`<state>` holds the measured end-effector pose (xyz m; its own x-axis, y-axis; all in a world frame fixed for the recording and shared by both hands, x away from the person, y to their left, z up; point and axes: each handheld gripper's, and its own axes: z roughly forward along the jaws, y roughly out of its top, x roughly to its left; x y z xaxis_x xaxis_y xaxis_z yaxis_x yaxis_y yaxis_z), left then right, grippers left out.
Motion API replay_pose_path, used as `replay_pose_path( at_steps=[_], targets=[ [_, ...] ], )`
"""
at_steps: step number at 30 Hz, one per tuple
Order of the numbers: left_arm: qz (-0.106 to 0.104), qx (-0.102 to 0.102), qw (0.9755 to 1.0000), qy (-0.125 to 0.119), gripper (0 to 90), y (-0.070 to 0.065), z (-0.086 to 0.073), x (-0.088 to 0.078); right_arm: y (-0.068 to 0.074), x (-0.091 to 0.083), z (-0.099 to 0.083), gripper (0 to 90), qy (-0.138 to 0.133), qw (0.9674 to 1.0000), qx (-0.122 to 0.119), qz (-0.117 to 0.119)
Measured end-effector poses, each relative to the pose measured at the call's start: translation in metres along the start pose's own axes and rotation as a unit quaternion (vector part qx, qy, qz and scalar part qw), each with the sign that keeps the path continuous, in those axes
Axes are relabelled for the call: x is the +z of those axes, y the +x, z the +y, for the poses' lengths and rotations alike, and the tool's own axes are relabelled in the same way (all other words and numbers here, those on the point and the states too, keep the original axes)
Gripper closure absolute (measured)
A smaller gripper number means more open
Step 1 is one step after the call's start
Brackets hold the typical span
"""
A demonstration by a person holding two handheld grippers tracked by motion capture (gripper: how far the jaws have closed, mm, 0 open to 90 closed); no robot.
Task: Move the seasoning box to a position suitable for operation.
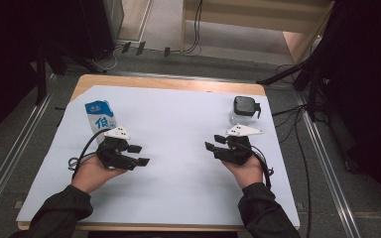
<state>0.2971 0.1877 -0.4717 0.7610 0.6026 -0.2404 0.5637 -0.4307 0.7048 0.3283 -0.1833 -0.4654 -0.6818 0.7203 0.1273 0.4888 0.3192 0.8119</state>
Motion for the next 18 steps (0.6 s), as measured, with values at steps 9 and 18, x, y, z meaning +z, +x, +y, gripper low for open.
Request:
replay_pose_path(
  at_steps=[9, 18],
  targets=[
    [0.005, 0.031, 0.9995, -0.007, 38.0, -0.0051, 0.0039, 0.0049, -0.0025, -0.0021, -0.0014, 47.6, 0.016, 0.9997, -0.011, -0.017],
    [-0.004, 0.034, 0.9994, -0.006, 36.5, -0.0046, 0.0077, 0.0085, -0.0054, -0.0076, -0.0039, 46.5, 0.014, 0.9994, -0.007, -0.03]
  ],
)
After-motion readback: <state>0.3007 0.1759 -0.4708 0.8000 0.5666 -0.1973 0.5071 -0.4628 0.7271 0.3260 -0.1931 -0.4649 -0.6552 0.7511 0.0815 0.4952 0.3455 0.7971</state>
